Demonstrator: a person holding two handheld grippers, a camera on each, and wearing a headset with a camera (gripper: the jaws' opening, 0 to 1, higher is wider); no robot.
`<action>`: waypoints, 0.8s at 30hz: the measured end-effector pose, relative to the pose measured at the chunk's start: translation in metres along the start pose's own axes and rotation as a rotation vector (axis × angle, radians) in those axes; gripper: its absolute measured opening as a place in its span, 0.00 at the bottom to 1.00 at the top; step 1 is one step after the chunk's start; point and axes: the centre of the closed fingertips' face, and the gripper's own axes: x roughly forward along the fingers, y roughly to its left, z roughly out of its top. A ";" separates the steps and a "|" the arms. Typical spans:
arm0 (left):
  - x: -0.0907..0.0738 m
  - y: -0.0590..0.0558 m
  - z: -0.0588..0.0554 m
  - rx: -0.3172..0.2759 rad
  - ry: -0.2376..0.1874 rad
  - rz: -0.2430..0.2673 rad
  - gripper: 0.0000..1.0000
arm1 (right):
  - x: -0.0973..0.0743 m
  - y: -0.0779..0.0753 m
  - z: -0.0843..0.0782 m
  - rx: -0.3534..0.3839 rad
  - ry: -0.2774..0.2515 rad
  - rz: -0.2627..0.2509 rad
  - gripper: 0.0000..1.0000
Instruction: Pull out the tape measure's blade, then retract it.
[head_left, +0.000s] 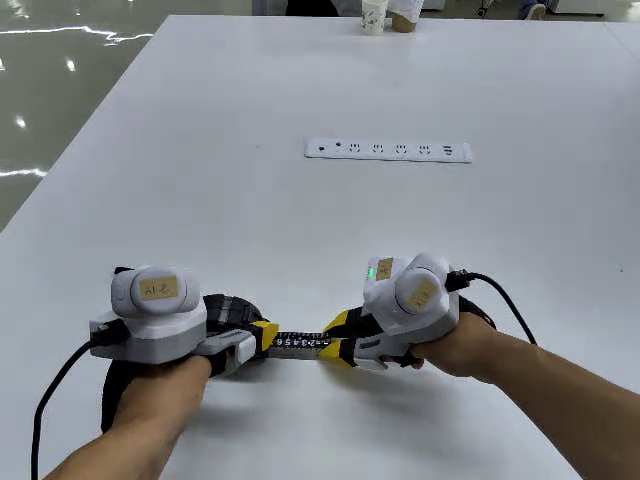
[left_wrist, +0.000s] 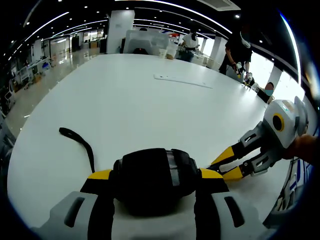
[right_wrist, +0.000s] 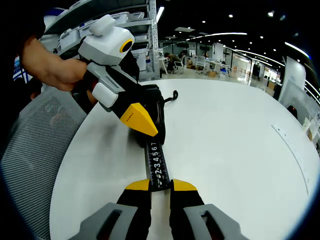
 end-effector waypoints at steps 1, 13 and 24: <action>0.000 0.000 0.000 0.000 0.000 0.000 0.60 | 0.000 0.000 0.000 0.000 0.000 0.000 0.10; 0.000 0.001 0.000 -0.003 0.003 -0.002 0.60 | 0.007 0.001 0.007 -0.006 -0.006 0.000 0.10; 0.000 0.000 0.000 -0.005 0.003 -0.002 0.60 | 0.015 0.003 0.014 -0.007 -0.015 0.006 0.10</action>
